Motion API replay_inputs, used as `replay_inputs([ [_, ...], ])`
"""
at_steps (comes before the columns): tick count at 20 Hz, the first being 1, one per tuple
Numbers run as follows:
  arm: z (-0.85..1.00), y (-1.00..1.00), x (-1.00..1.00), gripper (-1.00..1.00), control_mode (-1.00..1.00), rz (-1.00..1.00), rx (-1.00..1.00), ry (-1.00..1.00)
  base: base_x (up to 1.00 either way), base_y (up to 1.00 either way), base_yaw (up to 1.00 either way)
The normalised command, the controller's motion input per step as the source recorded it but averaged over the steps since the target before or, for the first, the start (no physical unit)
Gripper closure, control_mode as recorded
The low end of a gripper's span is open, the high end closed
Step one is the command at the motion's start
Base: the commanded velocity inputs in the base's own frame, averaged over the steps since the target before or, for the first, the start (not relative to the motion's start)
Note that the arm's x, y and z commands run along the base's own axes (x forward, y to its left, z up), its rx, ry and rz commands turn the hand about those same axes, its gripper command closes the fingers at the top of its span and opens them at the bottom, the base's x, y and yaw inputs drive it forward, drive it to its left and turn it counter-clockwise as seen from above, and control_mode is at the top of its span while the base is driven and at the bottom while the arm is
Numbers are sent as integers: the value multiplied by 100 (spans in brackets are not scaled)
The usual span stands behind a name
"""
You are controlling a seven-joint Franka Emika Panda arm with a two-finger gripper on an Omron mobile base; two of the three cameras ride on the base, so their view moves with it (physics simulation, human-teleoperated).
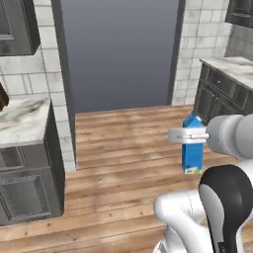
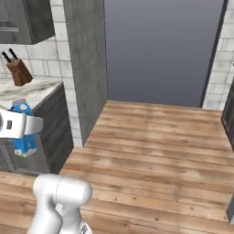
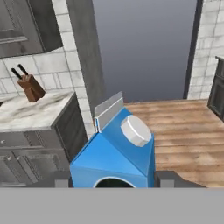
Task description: Take out the milk from the fridge and place it on the tray on the counter. Then take the sugar cube near the tray and place it in the tray.
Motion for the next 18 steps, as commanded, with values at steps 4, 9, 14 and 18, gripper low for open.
replay_inputs([
  [4, 0, 0, 0, 100, 100, 0, 0, 0, 24, 0, 100],
  [9, 0, 0, 0, 100, 100, 0, 0, 0, 51, 0, 98],
  [14, 0, 0, 0, 100, 100, 0, 0, 0, 99, 16, 27],
  [18, 0, 0, 0, 100, 100, 0, 0, 0, 100, 88, -23],
])
